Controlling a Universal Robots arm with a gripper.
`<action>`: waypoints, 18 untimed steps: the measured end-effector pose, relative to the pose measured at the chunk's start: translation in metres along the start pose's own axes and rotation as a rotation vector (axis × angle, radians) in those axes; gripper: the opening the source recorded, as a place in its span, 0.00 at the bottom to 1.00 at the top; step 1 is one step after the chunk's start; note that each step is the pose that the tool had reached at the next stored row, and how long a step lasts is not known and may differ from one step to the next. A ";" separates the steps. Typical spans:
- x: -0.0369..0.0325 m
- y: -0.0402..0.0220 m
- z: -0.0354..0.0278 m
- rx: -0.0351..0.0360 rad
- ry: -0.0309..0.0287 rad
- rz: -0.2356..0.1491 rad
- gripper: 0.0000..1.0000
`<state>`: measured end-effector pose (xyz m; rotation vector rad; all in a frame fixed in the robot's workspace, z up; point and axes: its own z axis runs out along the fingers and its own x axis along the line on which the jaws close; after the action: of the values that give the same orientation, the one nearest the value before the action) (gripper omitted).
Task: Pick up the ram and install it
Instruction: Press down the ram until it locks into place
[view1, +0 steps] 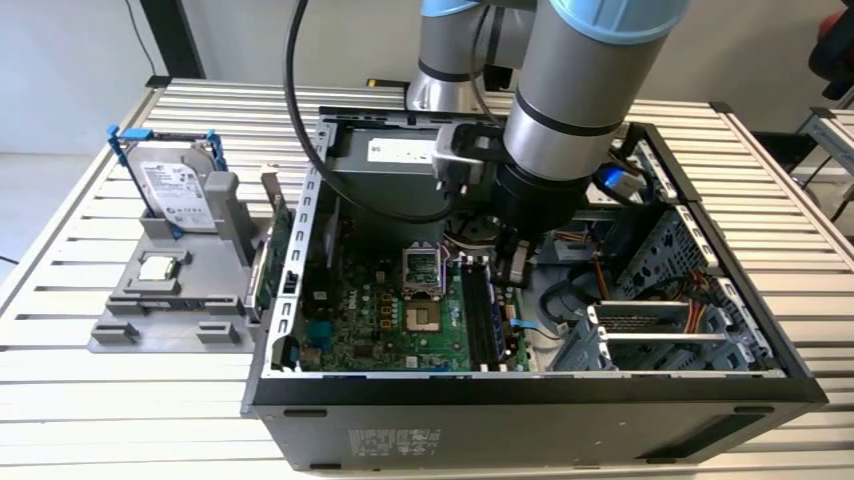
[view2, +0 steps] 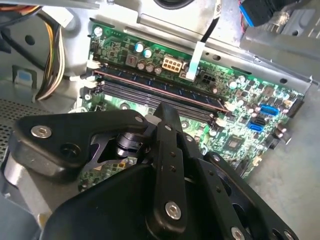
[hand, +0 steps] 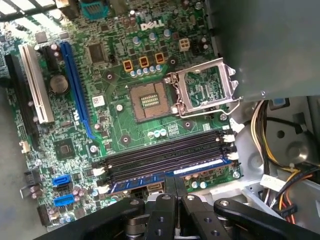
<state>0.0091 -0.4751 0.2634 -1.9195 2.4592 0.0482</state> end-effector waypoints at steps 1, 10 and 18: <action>0.0000 0.0000 0.0000 -0.0003 0.0001 -0.010 0.00; -0.0001 -0.0003 0.0000 -0.0028 0.0009 -0.080 0.00; -0.0001 -0.0004 0.0001 -0.0023 0.0007 -0.087 0.00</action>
<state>0.0094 -0.4751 0.2633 -2.0249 2.3740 0.0489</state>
